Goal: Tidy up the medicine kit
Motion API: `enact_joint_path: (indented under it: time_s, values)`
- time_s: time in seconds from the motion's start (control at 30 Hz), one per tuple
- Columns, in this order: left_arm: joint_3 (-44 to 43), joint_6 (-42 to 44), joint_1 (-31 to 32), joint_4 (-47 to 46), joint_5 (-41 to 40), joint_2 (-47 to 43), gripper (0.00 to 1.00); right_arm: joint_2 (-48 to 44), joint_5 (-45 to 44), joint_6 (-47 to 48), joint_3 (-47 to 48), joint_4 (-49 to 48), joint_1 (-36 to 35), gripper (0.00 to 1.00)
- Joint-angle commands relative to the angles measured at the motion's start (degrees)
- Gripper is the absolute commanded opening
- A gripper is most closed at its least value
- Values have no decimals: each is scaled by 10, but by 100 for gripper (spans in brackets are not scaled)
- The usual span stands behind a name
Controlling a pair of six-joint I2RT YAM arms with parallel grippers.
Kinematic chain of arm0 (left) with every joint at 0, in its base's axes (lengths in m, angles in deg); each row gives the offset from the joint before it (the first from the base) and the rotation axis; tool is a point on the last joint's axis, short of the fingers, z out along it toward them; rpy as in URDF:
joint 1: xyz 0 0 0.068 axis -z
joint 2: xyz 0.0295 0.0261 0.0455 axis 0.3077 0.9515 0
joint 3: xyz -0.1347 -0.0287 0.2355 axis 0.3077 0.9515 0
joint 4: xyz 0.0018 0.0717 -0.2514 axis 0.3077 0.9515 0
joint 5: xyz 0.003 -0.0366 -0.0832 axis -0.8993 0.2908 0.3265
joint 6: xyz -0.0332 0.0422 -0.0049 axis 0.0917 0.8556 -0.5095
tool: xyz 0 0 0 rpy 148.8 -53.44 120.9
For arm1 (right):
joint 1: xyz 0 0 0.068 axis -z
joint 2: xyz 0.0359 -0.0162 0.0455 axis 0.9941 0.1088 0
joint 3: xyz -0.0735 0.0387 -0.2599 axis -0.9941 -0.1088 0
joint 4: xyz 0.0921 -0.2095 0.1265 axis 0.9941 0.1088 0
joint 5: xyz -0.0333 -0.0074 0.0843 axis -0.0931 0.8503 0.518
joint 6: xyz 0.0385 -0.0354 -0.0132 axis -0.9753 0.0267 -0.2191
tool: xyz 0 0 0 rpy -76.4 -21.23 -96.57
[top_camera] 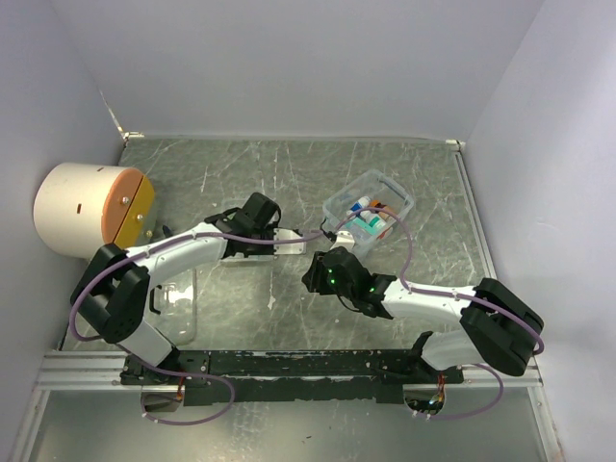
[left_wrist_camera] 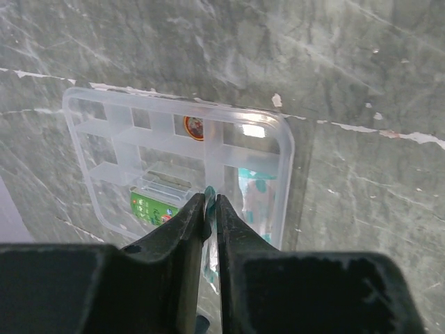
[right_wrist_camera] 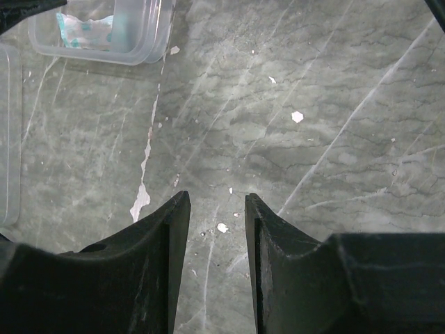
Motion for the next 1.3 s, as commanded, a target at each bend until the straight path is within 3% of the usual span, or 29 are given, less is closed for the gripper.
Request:
enact_joint_path:
  time_s: [0.0,0.3,0.47,0.67,0.9,1.03,1.07,1.13,1.27]
  values:
    - [8,6,-16,-47,34,10,24,-7,-8,-7,3,-6,2,38]
    - [-5,-9,-25,-28,56,31,23,-8,-5,-6,5,-3,2,37]
    - [-23,-9,-26,15,26,31,14,-13,-7,-6,2,-3,2,37]
    - [-17,-2,-27,20,4,30,21,-11,-4,-8,2,-6,2,37]
    - [-23,-3,-27,15,-15,32,46,-17,-7,-8,1,-1,2,37]
    - [-21,-13,-31,-1,16,-11,54,-17,-8,-10,2,0,2,38]
    - [-21,-18,-32,-7,25,-25,61,-17,-7,-10,3,0,2,38]
    - [-24,-28,-33,-22,32,-54,93,-16,-7,-10,4,1,2,38]
    - [-34,-81,-35,-50,17,-104,100,-17,-14,-8,16,17,2,38]
